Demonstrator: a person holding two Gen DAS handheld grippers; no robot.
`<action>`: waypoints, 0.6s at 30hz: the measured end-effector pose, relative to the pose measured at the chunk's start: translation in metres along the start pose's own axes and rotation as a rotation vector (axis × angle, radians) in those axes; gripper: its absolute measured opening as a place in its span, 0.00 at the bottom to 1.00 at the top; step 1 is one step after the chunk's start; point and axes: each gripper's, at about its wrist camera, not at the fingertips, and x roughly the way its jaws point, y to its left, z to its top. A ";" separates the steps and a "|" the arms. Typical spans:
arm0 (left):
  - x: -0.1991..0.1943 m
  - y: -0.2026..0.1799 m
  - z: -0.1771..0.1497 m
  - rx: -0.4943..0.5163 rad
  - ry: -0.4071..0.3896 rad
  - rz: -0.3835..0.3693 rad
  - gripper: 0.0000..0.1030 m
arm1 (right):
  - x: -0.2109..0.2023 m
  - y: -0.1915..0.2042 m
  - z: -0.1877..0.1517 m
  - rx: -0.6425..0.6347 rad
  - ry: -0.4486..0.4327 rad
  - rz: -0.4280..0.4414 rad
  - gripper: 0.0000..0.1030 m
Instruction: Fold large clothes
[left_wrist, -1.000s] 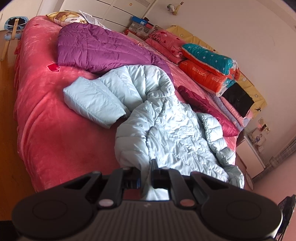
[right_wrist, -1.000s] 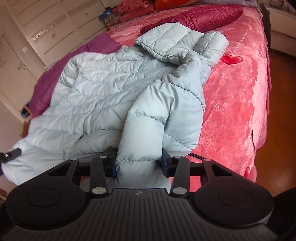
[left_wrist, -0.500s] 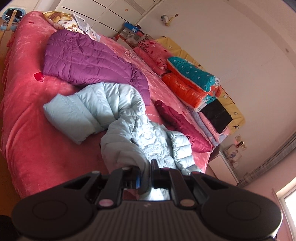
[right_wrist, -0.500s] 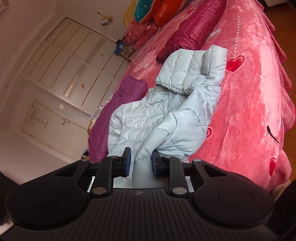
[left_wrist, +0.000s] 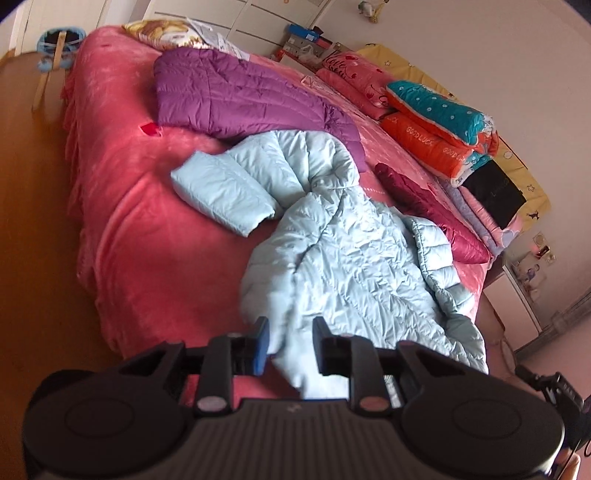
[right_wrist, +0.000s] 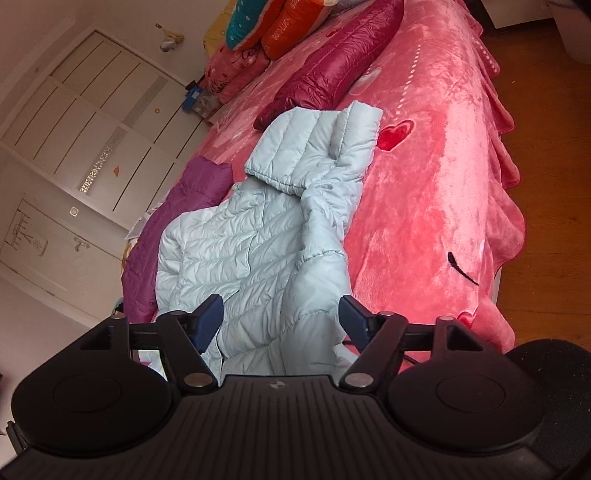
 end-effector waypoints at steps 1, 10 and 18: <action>-0.007 -0.002 0.001 0.014 -0.016 0.000 0.28 | -0.003 0.002 0.000 -0.011 -0.022 -0.005 0.99; -0.011 -0.032 0.029 0.095 -0.111 -0.018 0.44 | 0.016 0.011 0.013 -0.155 -0.141 -0.118 1.00; 0.043 -0.068 0.050 0.154 -0.085 -0.039 0.49 | 0.056 -0.014 0.036 -0.168 -0.167 -0.191 1.00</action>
